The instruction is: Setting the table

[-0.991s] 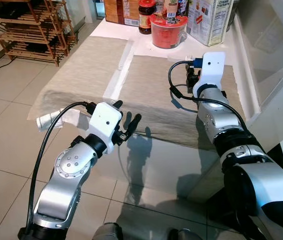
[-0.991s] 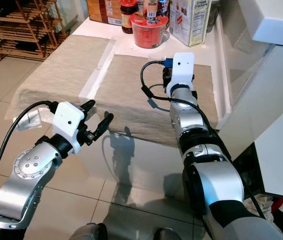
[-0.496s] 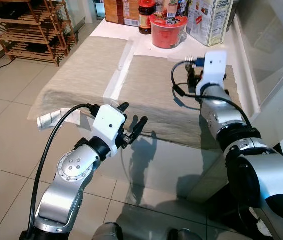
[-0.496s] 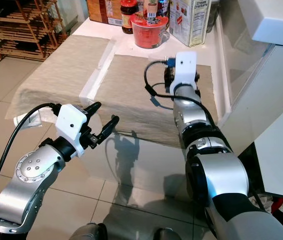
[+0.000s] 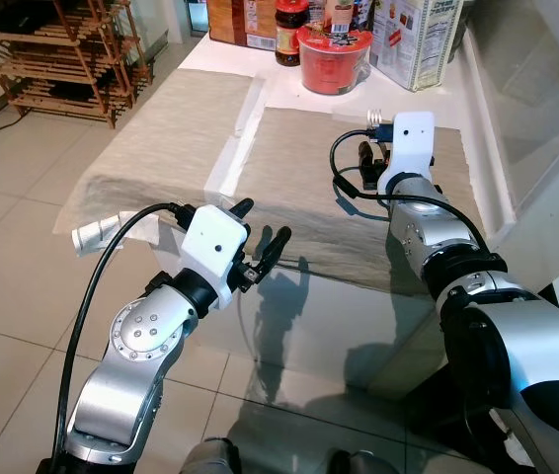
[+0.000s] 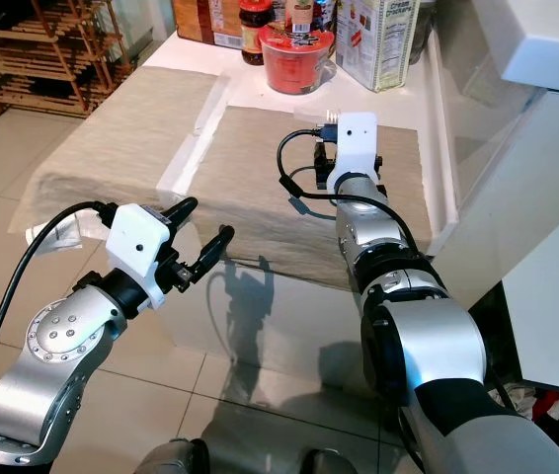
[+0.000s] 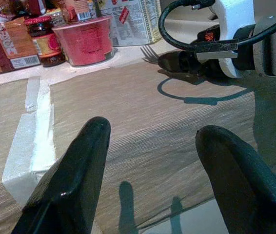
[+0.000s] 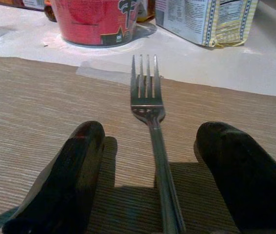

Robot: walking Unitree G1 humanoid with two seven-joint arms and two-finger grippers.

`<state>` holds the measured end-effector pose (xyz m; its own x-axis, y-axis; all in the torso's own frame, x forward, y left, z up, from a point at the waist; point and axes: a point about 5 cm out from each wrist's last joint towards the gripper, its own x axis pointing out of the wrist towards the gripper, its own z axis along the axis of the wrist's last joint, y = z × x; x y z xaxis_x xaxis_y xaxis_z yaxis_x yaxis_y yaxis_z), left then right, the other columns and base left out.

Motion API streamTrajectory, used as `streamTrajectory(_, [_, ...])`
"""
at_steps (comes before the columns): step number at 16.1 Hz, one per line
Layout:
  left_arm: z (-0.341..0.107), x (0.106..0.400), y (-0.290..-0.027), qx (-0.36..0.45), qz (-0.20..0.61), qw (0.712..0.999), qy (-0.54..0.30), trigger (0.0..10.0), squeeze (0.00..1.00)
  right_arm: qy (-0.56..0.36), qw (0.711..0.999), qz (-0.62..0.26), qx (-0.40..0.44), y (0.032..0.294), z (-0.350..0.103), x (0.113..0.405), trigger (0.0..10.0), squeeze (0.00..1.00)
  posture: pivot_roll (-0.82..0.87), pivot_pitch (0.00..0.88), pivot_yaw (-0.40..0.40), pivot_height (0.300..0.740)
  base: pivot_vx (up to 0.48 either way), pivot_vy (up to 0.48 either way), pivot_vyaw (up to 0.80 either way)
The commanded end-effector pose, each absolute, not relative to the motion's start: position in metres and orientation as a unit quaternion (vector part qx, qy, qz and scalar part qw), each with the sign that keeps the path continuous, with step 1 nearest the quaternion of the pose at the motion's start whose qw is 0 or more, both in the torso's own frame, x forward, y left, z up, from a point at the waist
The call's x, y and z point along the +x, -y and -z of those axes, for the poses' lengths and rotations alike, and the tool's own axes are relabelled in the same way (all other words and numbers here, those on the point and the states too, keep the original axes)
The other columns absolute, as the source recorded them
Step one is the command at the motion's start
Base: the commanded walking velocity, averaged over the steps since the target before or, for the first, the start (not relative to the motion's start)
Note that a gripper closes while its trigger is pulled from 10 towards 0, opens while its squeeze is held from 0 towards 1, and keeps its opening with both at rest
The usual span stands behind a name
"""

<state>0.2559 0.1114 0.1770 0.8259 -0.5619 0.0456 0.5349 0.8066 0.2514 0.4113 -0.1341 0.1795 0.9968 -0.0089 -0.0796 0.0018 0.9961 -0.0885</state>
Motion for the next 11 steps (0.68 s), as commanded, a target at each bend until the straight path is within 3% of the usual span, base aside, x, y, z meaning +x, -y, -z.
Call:
streamTrajectory(1, [-0.1766, 0.2523, -0.1096, 0.124, 0.294, 0.946, 0.057, 10.0, 0.0, -0.039, 0.998, -0.002, -0.052, 0.1315, -0.1839, 0.413, 10.0, 0.0, 0.17, 0.114, -0.017, 0.74, 0.0, 0.0, 0.0])
streamTrajectory(4, [-0.1758, 0.2517, -0.1093, 0.108, 0.295, 0.948, 0.05, 10.0, 0.0, -0.041, 0.998, -0.003, -0.055, 0.1306, -0.1824, 0.4126, 10.0, 0.0, 0.17, 0.116, -0.017, 0.74, 0.22, 0.0, 0.0])
streamTrajectory(11, [-0.1781, 0.2543, -0.109, 0.104, 0.288, 0.95, 0.055, 10.0, 0.0, -0.052, 0.997, -0.002, -0.059, 0.1331, -0.1767, 0.4111, 10.0, 0.0, 0.16, 0.116, -0.02, 0.74, 0.409, 0.0, 0.0])
